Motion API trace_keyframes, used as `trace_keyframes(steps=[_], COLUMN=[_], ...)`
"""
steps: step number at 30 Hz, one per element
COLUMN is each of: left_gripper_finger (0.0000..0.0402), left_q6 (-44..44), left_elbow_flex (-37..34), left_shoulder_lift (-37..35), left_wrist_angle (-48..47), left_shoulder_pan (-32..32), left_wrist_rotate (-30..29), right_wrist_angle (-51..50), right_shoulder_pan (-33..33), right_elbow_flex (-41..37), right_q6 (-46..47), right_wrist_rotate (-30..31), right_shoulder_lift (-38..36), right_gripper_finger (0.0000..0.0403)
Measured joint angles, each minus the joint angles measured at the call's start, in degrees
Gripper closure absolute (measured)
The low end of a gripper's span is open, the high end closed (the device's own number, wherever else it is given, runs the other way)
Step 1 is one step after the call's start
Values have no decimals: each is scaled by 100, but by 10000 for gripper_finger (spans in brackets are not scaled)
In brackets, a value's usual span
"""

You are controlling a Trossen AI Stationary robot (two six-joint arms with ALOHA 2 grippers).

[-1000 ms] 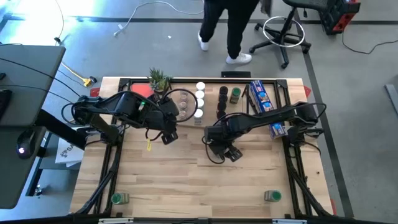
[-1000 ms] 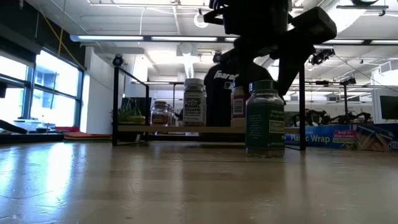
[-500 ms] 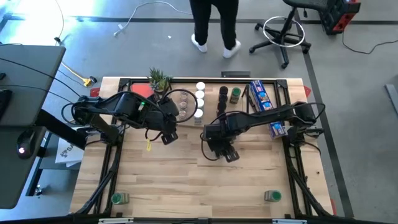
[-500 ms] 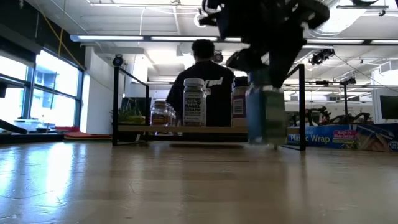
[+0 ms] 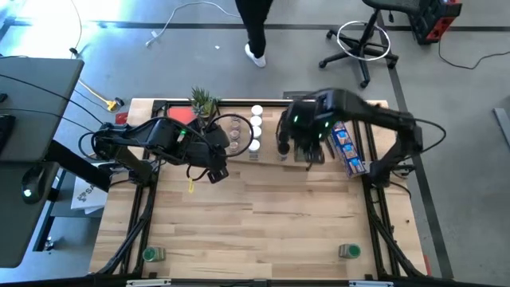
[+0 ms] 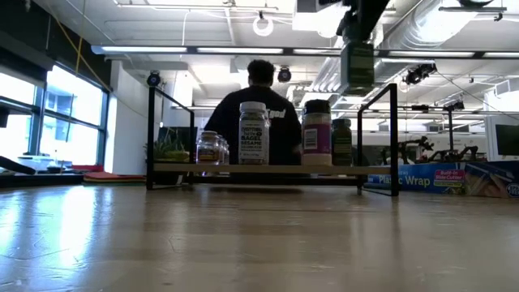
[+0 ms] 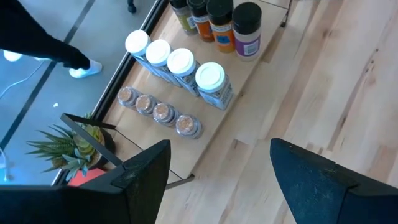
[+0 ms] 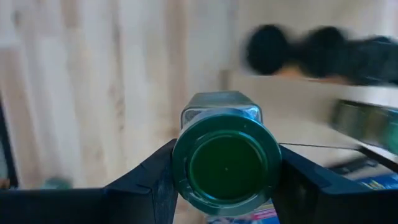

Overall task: Shelf spices
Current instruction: Put the green seasoning bottle on the shelf aligned with the other green seasoning bottles

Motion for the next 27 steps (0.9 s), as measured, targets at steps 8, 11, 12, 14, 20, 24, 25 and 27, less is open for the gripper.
trace_keyframes(steps=[8,11,12,14,20,24,25,27], left_gripper_finger=[131,131,131,131,131,131,131,131], left_q6=[68,148,149,149,197,210,212,201], left_elbow_flex=[0,0,0,0,0,0,0,0], left_shoulder_lift=[0,0,0,0,0,0,0,-1], left_wrist_angle=[81,96,98,100,104,105,104,105], left_shoulder_pan=[0,0,0,0,4,4,4,4], left_wrist_rotate=[-23,-23,-22,-23,-21,-21,-21,-21], right_wrist_angle=[362,761,848,1030,1596,1953,2056,2198], right_shoulder_pan=[-1129,-1321,-1358,-1411,-1536,-1542,-1540,-1539], right_elbow_flex=[-465,-698,-789,-991,-1761,-2173,-2235,-2338], right_q6=[-574,-739,-799,-908,-964,-970,-947,-885], right_wrist_rotate=[366,332,329,327,412,579,579,576], right_shoulder_lift=[-88,-28,-8,31,40,40,40,40], right_gripper_finger=[215,215,215,215,215,215,215,215])
